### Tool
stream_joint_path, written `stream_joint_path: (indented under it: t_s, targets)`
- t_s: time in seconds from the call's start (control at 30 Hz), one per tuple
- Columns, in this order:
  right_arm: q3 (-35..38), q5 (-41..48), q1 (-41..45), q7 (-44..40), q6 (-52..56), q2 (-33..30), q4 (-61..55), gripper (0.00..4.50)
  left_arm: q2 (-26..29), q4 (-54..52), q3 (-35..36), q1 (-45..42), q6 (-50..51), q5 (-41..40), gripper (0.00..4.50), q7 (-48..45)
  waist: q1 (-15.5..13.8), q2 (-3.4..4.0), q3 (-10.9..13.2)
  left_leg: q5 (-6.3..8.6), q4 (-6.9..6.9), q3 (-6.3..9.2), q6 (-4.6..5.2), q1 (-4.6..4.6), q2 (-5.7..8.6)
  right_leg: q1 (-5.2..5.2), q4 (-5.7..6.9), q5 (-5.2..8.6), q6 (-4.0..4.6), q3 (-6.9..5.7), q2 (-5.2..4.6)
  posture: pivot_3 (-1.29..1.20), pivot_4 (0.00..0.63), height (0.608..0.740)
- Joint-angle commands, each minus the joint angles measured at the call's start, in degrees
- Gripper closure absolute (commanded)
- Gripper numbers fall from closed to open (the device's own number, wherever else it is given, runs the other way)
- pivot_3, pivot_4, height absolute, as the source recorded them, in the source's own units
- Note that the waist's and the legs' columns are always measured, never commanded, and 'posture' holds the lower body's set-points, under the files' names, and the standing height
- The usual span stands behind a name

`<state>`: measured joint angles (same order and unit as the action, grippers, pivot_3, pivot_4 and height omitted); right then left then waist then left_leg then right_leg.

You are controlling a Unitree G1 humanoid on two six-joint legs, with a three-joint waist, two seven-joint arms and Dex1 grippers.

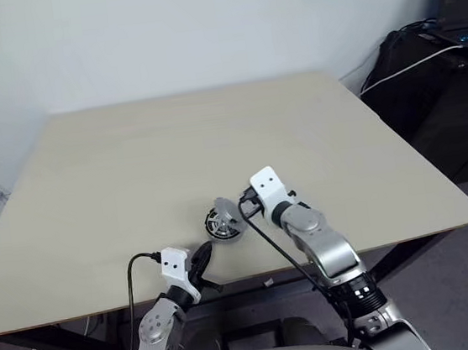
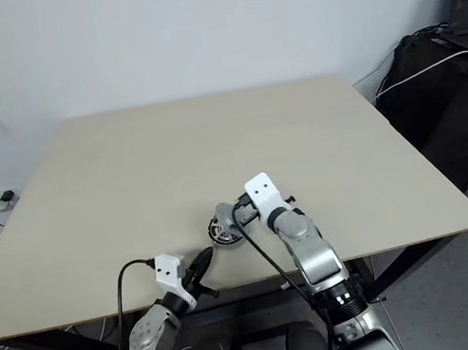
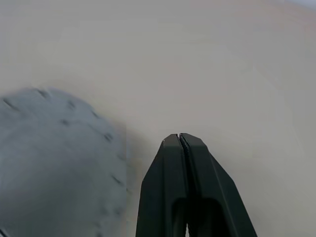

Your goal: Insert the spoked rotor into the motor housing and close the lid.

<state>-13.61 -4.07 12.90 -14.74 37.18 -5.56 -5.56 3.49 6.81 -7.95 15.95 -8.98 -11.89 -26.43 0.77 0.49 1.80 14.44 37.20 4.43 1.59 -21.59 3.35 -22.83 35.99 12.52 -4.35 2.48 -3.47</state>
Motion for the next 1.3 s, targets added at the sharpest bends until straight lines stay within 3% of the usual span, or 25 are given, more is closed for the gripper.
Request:
stream_joint_path:
  t_s: [0.03,0.23,0.57,1.3]
  targets:
    - [2.4,6.3,0.1,-5.1,6.1,-0.1,-5.4,4.45,0.0,-1.7,-0.1,-0.6,-0.2,-0.5,4.50,-0.7,0.0,0.00,0.0,-0.01,0.00,0.00,0.01,0.00,0.00,0.01,0.00,0.00,0.00,-0.01,0.00,0.00,0.000,0.740]
    - [4.1,14.6,0.4,-11.1,14.5,-1.3,-7.4,4.45,0.3,-2.0,0.1,-0.5,0.2,-0.7,4.50,-0.9,-0.1,-0.01,0.0,-0.08,0.01,0.00,0.14,0.00,-0.01,0.02,-0.01,0.01,0.00,-0.01,-0.02,0.00,0.000,0.740]
    - [0.5,19.3,1.7,-14.7,18.3,-2.1,-6.1,4.45,0.4,-2.9,0.4,0.0,0.8,-0.7,4.50,-0.6,0.0,-0.01,0.0,0.01,0.01,0.00,-0.02,-0.01,-0.01,0.01,-0.02,0.01,0.00,-0.02,-0.02,0.00,0.000,0.740]
    - [-2.8,18.2,5.1,-12.2,14.9,0.6,3.6,4.45,0.4,-3.6,0.5,-0.1,1.1,-0.4,4.50,-0.3,0.0,-0.01,0.0,0.05,0.00,0.01,-0.08,-0.01,0.00,0.00,-0.02,0.00,-0.01,-0.02,-0.02,0.00,0.000,0.740]
